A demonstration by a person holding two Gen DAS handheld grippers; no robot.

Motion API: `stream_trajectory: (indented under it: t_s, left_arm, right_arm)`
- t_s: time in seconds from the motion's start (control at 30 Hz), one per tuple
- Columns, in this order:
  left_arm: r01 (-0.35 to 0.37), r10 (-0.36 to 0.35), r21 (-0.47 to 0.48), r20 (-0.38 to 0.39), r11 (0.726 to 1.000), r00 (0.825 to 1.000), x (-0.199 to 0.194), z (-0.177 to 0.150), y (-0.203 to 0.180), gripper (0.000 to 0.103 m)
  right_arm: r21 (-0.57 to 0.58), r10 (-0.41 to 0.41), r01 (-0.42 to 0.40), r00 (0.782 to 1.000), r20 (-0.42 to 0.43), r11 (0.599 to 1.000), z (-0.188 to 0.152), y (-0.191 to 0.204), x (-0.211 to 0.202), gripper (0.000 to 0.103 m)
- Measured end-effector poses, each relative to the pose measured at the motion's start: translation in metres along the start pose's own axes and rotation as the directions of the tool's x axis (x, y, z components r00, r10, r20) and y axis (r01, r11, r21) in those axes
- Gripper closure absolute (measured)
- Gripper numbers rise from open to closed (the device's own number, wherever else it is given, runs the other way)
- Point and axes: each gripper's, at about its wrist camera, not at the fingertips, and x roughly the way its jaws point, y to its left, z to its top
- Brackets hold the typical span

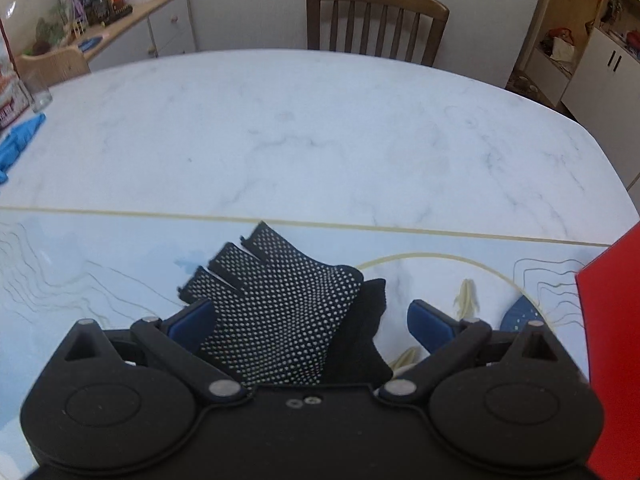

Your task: Organize objects

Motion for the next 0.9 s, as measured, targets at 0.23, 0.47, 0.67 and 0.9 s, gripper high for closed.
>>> stream_trajectory:
  t_s: [0.23,0.47,0.67,0.9]
  left_arm:
    - [-0.001,0.001,-0.009,-0.026,1.0,1.0,0.011,-0.003,0.0,0.009]
    - [-0.004,0.004,-0.015,-0.04,1.0,0.999,0.017,-0.003,0.003,0.023]
    - [-0.018,0.018,-0.019,-0.022,1.0,1.0,0.013,-0.002,0.007,0.052]
    - [-0.011,0.012,-0.013,0.013,1.0,1.0,-0.002,0.001,0.011,0.086]
  right_arm:
    - [0.004,-0.004,0.004,1.0,-0.005,1.0,0.001,0.001,0.0,0.1]
    - [0.006,-0.003,0.003,1.0,-0.004,1.0,0.0,0.0,0.001,0.1]
    - [0.001,-0.004,0.004,1.0,-0.004,1.0,0.0,0.0,0.001,0.1]
    - [-0.005,-0.005,0.005,1.0,-0.003,1.0,0.0,0.001,0.0,0.1]
